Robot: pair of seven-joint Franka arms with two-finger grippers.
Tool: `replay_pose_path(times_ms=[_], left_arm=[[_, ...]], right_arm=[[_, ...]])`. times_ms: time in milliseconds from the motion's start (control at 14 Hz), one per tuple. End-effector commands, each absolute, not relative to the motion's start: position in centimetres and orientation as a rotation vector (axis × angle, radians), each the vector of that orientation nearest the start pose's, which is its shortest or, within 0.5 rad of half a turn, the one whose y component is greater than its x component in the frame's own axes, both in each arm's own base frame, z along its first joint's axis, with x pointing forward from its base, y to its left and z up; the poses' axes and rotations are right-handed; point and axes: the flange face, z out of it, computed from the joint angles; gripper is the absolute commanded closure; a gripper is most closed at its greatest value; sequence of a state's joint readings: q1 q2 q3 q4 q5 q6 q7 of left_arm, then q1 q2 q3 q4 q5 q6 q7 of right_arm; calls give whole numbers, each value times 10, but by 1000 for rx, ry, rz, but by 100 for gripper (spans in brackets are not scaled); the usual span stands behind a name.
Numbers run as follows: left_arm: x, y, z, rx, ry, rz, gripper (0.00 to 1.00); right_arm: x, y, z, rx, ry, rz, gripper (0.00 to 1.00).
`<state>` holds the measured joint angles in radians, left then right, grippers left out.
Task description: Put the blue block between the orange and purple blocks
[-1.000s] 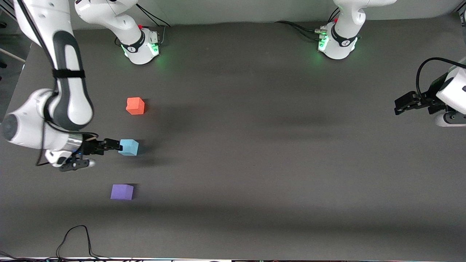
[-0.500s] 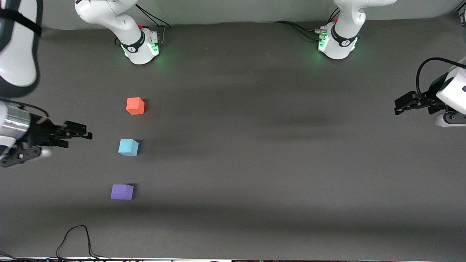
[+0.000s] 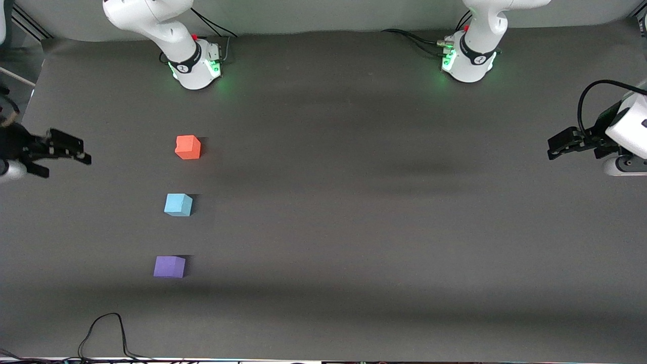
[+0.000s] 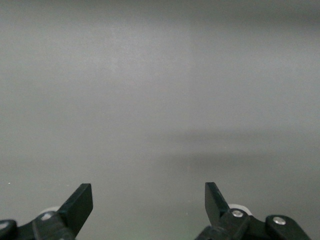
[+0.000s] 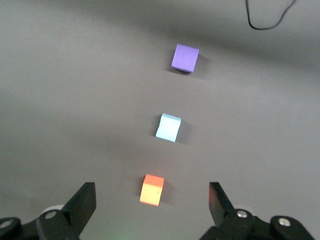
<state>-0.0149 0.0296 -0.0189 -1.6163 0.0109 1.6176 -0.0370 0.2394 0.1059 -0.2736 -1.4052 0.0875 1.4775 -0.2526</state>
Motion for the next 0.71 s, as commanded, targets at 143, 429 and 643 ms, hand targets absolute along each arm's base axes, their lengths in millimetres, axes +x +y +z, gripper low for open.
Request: replay_pose_path(times_ms=[143, 429, 643], left_arm=[[560, -20, 594, -3131, -21, 43, 0], [560, -21, 594, -3131, -18, 43, 0], [561, -20, 594, -3131, -21, 40, 0]], right_arm=[[525, 36, 612, -3095, -258, -34, 0], [527, 42, 607, -3098, -277, 13, 0], [538, 22, 599, -3090, -214, 64, 0]])
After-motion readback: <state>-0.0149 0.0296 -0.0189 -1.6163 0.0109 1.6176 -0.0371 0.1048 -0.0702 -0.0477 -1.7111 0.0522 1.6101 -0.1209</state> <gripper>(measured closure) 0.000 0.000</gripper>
